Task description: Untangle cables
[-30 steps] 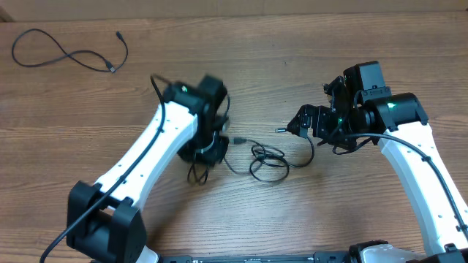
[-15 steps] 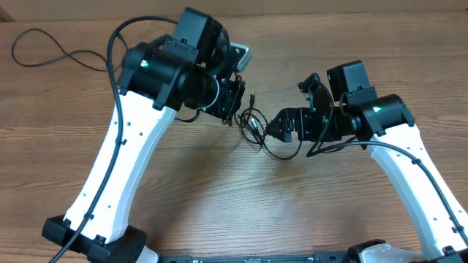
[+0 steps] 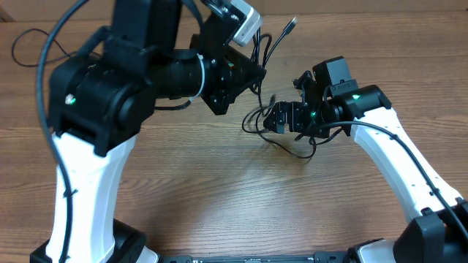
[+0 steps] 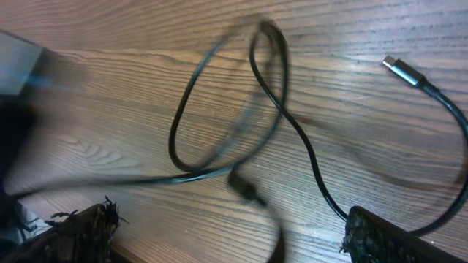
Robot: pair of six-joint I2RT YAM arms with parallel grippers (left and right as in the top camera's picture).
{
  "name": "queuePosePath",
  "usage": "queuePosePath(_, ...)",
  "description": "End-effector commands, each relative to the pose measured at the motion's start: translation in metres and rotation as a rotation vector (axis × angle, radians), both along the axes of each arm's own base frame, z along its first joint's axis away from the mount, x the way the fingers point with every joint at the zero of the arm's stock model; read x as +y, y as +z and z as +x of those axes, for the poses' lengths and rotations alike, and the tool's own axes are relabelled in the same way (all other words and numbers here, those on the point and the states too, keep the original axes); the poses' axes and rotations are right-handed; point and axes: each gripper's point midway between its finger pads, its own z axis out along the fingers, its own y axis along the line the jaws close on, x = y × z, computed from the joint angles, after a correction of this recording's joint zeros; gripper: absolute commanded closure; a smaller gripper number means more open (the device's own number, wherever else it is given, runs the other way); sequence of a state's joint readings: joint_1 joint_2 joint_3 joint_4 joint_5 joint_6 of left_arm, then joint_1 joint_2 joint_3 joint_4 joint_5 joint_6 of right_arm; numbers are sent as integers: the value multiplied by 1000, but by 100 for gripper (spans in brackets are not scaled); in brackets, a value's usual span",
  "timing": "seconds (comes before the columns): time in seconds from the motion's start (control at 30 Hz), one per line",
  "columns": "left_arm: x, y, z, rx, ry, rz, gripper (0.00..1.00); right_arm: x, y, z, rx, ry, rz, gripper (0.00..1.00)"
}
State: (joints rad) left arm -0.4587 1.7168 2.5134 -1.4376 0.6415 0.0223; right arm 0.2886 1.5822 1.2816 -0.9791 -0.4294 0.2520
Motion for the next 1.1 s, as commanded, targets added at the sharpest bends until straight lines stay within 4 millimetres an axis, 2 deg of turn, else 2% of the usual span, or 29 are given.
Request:
queuePosePath(0.0, -1, 29, -15, -82, -41, -63, 96, -1, -4, 5, 4, -13, -18, 0)
queuePosePath(0.13, -1, 35, -13, -95, -32, -78, 96, -13, -16, 8, 18, -49, -97, 0)
queuePosePath(0.27, 3, 32, -6, -91, 19, -60, 96, -47, -28, 14, 51, -231, -252, 0)
queuePosePath(0.33, 11, 28, 7, -45, 137, -49, 96, -61, -31, 15, 61, -308, -304, 0)
queuePosePath(0.53, 32, 23, 31, -48, 327, -1, 96, -65, -31, 14, 74, -323, -302, 0)
queuePosePath(0.6, 52, 16, 46, -47, 475, 50, 96, -65, -32, 12, 81, -323, -305, 0)
queuePosePath(0.7, 98, 1, 64, -32, 775, 156, 96, -66, -32, 10, 89, -322, -308, 0)
queuePosePath(0.77, 127, -8, 70, -23, 933, 223, 96, -66, -32, 9, 93, -321, -310, 0)
queuePosePath(0.9, 174, -22, 76, 15, 1132, 302, 96, -66, -32, 9, 96, -320, -311, 0)
queuePosePath(1.07, 242, -39, 83, 148, 1375, 278, 96, -66, -33, 8, 99, -320, -312, 0)
